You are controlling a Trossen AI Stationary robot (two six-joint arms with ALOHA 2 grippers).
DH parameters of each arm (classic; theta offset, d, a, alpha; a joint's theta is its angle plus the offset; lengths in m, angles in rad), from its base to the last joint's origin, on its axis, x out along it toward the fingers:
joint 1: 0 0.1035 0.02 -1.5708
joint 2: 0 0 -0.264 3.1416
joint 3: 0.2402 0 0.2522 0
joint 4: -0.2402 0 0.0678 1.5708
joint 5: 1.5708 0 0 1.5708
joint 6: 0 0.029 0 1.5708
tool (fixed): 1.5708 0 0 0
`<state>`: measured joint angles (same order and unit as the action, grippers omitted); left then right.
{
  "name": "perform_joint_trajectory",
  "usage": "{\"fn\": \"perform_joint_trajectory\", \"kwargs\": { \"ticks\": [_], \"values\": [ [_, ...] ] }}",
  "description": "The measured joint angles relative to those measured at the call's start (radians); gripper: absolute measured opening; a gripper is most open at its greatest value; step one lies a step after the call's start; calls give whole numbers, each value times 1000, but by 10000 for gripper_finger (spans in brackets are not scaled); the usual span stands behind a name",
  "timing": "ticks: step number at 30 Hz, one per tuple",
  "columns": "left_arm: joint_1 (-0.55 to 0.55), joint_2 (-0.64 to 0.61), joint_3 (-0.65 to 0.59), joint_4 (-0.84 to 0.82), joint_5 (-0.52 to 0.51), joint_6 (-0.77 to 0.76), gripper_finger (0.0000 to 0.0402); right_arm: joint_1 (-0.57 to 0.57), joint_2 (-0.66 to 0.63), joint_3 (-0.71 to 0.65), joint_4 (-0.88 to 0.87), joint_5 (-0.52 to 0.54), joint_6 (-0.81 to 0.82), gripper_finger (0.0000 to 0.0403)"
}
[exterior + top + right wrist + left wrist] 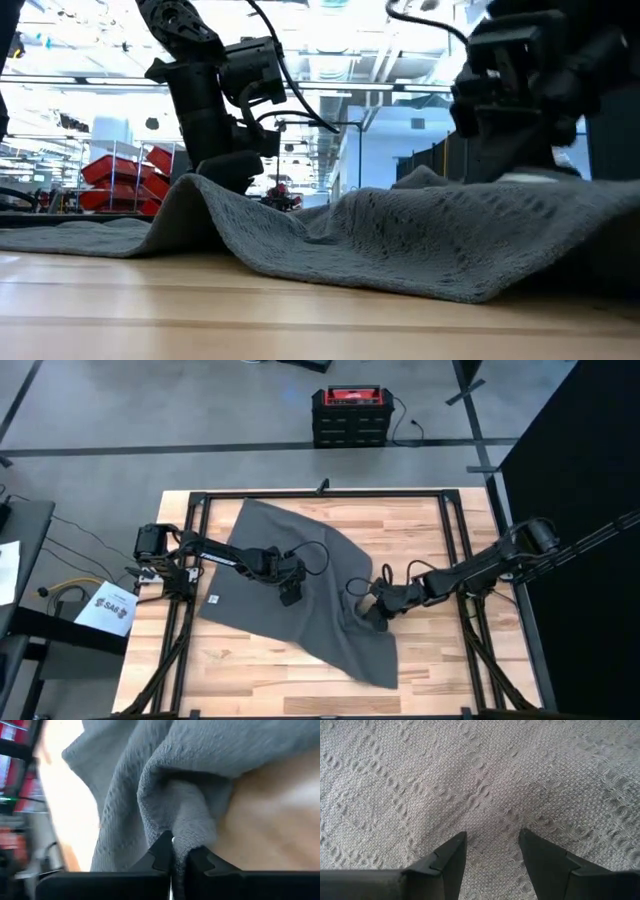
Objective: Roll towel
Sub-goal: Fold the gray towel
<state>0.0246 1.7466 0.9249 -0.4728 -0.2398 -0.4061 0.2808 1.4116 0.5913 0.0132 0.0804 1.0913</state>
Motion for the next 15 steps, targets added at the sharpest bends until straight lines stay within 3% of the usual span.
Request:
{"fn": "perform_joint_trajectory", "kwargs": {
  "ticks": [3,7,11,15],
  "values": [
    [0,0,0,-4,0,-3,173,5,-47,141,-402,133,-101,2],
    [0,0,0,-3,0,-6,173,60,-42,385,-853,418,-203,1],
    [0,0,-1,6,0,-6,173,113,26,537,-917,600,-355,0],
    [0,0,-2,22,0,-14,173,128,142,562,-711,558,-530,0]
  ]
}}
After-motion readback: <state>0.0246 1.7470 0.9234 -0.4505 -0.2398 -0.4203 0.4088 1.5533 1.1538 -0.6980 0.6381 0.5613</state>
